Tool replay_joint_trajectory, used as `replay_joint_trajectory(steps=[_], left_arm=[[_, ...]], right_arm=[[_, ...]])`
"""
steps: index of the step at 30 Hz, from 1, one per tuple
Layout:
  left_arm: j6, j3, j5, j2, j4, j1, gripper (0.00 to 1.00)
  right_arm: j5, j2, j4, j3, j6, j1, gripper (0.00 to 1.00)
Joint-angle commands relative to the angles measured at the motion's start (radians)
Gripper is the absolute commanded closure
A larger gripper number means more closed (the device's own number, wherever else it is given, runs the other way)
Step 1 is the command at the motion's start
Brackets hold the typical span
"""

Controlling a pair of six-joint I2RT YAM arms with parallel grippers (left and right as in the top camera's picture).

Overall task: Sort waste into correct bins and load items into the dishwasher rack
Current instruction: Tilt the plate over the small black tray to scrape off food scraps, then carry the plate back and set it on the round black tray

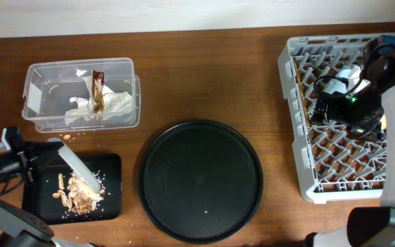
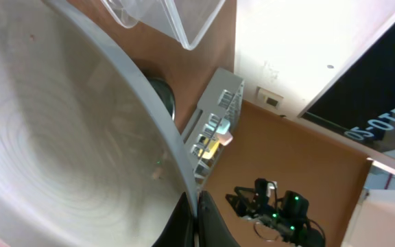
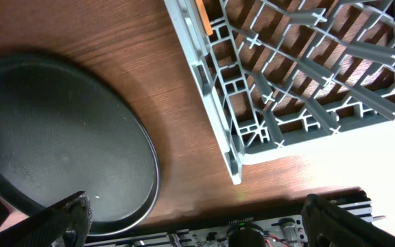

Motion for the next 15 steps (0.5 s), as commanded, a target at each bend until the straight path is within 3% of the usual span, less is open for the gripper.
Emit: replay_joint_trajectory(steps=[1, 8, 11, 15], left_arm=[[0.038, -0.003, 0.048, -0.021, -0.003, 0.010, 0.99], [0.063, -0.003, 0.055, -0.027, 0.022, 0.014, 0.99], [0.021, -0.017, 0.023, -0.045, -0.006, 0.008, 0.99], [-0.015, -0.022, 0.051, -0.090, 0.102, 0.005, 0.99]], right_arm=[[0.009, -0.021, 0.000, -0.002, 0.005, -0.006, 0.01], [0.009, -0.021, 0.000, -0.002, 0.005, -0.006, 0.01], [0.009, -0.021, 0.000, -0.002, 0.005, -0.006, 0.01], [0.009, -0.021, 0.000, -0.002, 0.005, -0.006, 0.01]])
